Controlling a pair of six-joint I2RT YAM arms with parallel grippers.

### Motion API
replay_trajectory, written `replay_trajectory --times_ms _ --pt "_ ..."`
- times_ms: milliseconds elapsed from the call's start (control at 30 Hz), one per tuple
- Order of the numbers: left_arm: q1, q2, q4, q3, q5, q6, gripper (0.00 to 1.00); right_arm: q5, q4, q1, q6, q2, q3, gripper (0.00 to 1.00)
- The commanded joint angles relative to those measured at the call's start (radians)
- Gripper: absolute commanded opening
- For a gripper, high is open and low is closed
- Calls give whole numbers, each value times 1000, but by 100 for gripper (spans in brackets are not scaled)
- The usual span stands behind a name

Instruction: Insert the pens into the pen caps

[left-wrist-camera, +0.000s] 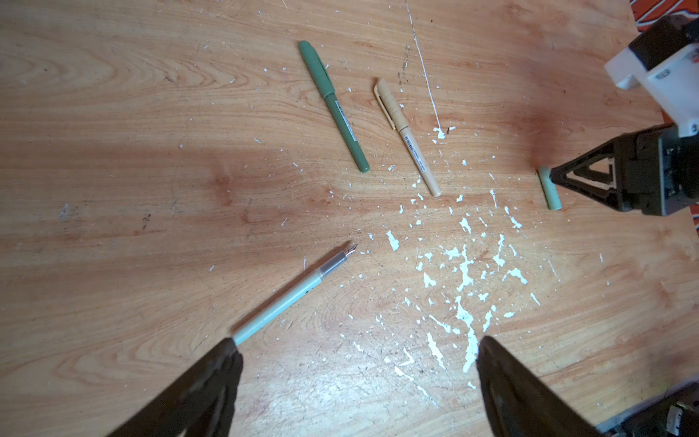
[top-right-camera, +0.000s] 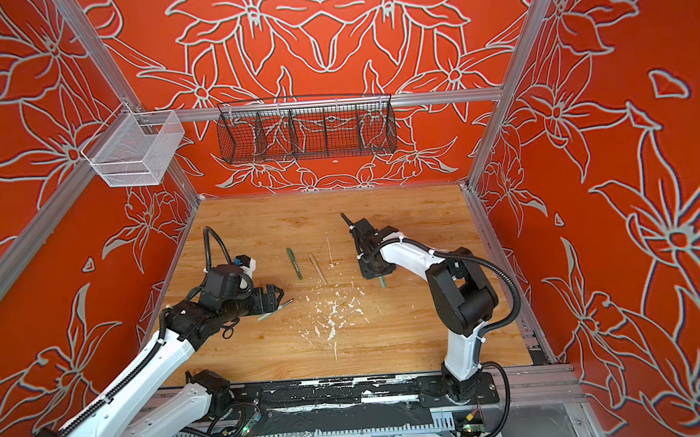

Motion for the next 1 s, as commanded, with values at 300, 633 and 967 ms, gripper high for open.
replay_trajectory --times_ms 300,633,967 --pt "2 -40 -2 -12 11 -10 97 119 -90 21 -12 107 53 29" --pt "2 -53 -6 -19 7 -11 97 90 -81 23 -30 138 62 27" --pt "2 -71 -7 -30 8 -17 97 98 -96 30 -38 170 74 24"
